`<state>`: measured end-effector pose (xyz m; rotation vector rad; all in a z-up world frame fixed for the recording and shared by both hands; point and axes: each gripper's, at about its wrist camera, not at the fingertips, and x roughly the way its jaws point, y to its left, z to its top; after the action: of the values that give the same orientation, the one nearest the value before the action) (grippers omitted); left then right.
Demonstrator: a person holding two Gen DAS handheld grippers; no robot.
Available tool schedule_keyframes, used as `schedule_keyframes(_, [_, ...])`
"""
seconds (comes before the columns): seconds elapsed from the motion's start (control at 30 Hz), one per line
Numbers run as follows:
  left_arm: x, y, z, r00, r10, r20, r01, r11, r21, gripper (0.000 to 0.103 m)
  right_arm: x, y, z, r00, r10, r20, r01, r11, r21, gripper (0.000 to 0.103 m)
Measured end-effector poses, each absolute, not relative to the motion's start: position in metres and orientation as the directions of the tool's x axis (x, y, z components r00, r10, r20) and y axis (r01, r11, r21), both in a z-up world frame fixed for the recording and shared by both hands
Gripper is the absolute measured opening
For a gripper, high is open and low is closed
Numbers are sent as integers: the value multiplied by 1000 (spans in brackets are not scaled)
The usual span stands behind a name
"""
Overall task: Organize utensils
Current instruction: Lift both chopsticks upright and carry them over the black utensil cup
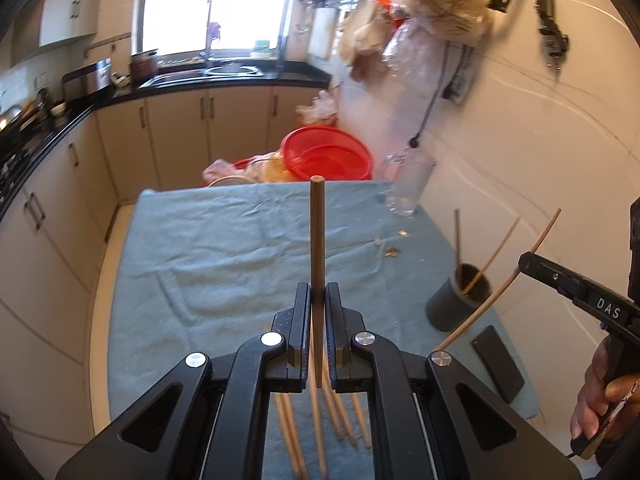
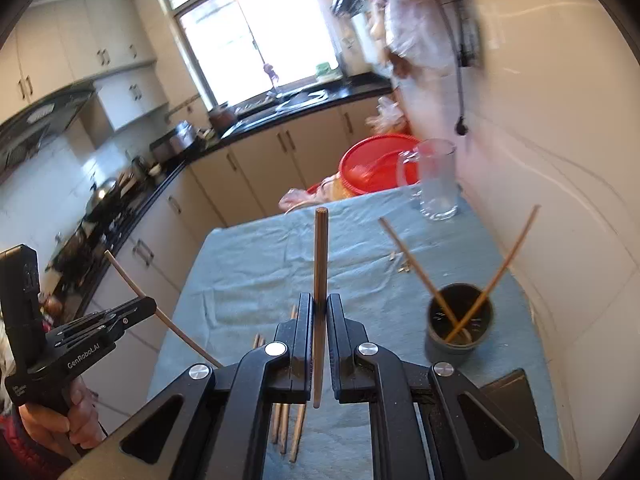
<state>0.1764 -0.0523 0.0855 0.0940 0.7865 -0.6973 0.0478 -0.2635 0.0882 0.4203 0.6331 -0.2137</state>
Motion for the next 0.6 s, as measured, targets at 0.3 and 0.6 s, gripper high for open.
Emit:
schedule_keyframes(0.3, [174, -107, 100, 401, -623, -672, 737, 655, -167, 6, -4, -281, 110, 796, -196, -573, 446, 829, 336, 7])
schedule_keyframes(0.6, [170, -158, 111, 303, -678, -669, 831, 532, -164, 6, -48, -284, 130, 765, -309, -565, 550, 769, 325, 7])
